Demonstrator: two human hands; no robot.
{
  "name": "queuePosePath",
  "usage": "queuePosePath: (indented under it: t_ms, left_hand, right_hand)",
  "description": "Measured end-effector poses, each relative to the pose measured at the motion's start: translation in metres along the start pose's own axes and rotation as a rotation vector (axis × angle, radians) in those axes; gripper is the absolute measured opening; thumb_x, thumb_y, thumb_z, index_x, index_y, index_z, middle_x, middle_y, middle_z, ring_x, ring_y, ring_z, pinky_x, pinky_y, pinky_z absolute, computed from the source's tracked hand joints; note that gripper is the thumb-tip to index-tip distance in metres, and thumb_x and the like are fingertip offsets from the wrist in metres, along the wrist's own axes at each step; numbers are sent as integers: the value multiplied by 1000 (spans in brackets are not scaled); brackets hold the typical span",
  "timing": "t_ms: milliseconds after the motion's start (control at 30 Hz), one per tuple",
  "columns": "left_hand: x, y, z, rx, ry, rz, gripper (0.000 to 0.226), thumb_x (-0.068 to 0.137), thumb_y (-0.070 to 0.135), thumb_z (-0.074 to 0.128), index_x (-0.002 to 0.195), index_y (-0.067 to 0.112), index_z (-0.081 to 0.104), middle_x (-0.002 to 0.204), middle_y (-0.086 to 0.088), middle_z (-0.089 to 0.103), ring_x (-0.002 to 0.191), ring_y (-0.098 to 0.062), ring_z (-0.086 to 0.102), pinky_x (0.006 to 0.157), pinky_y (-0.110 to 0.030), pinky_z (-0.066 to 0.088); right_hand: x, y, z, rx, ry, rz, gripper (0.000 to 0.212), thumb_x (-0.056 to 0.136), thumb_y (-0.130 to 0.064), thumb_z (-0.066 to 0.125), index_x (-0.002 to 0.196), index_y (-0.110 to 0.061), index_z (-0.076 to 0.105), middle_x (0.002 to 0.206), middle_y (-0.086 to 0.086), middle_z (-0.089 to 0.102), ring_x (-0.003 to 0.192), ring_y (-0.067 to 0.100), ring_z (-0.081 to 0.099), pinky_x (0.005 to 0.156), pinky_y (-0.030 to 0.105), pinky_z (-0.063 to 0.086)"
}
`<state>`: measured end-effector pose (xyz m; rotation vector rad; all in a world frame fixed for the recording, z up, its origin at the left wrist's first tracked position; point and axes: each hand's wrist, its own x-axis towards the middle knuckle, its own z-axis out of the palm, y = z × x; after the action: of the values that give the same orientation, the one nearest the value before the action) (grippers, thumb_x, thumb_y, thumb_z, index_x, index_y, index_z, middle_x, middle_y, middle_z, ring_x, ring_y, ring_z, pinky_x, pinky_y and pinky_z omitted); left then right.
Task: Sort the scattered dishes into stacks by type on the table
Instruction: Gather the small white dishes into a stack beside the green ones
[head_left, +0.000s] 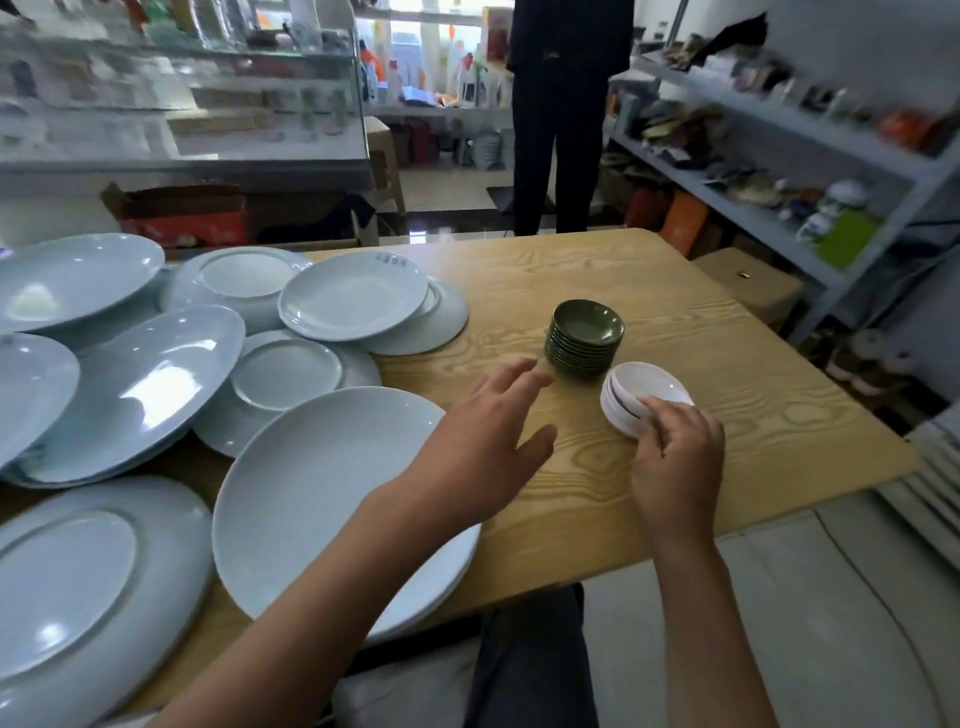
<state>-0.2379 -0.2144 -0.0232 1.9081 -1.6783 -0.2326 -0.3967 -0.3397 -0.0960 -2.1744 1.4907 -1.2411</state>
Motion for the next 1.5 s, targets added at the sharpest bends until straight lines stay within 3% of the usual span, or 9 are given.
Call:
queuePosePath:
  t_ms: [167,400,533,733,900,1067,1233,1400,1500]
  left_hand:
    - [14,-3,13,364,-5,108,53,96,33,48,145,21,31,159,-3,18,148,-24,-1,119,-48,8]
    - [14,-10,7,366,75,99,54,96,33,47,146,20,31,159,-4,15,148,-24,-6,119,-45,1]
    - [5,-27,-11,433,109,41,53,96,33,47,145,20,32,160,-6,10,147,-26,-13,116,-43,-7]
    - [-22,-60,-54,439,202,-73,53,94,33,53,143,20,37,159,-7,17,148,-27,-8,119,-47,-1]
    - [-65,-94,-99,492,206,-221,61,95,46,46,149,30,23,161,1,6,146,-22,-19,118,-52,-5]
    - [-115,-124,-148,491,265,-383,62,95,45,46,150,29,20,161,1,9,147,-20,-11,119,-50,-3]
    - [-173,-159,-179,516,395,-487,60,93,39,51,147,21,31,157,-5,24,148,-22,1,119,-49,5]
    - [-228,-186,-195,496,512,-656,57,92,35,56,144,19,37,153,-5,33,146,-24,14,119,-47,9]
    - [-269,-211,-200,452,633,-785,59,90,33,60,142,17,39,147,-9,42,140,-28,31,116,-49,22]
  right_hand:
    - [0,-4,0,-41,-65,34,31,90,0,55,116,-10,68,119,7,66,125,27,45,104,44,37]
    - [-16,-44,-4,33,-13,60,39,87,4,55,120,-13,66,128,6,60,132,22,40,109,41,34]
    - [-24,-89,7,55,-97,-67,42,88,0,57,125,-17,64,134,3,56,136,19,36,112,39,32]
    - [-36,-158,29,31,-281,-248,52,87,-1,61,133,-23,58,143,4,49,140,22,30,115,39,27]
    - [-51,-210,47,87,-407,-425,58,85,1,63,139,-17,51,146,10,46,138,28,37,113,43,33]
    - [-77,-261,65,113,-594,-640,70,91,-10,61,151,-16,25,156,2,28,145,16,24,119,33,20]
    - [-112,-316,82,128,-714,-809,65,97,-14,49,153,-17,16,161,-1,15,148,11,8,118,23,4]
    - [-151,-360,96,211,-823,-879,67,97,-17,48,154,-17,12,161,-1,12,148,11,6,118,23,3]
    - [-173,-377,100,257,-914,-924,66,98,-19,47,154,-17,13,162,-1,12,148,11,5,120,26,6]
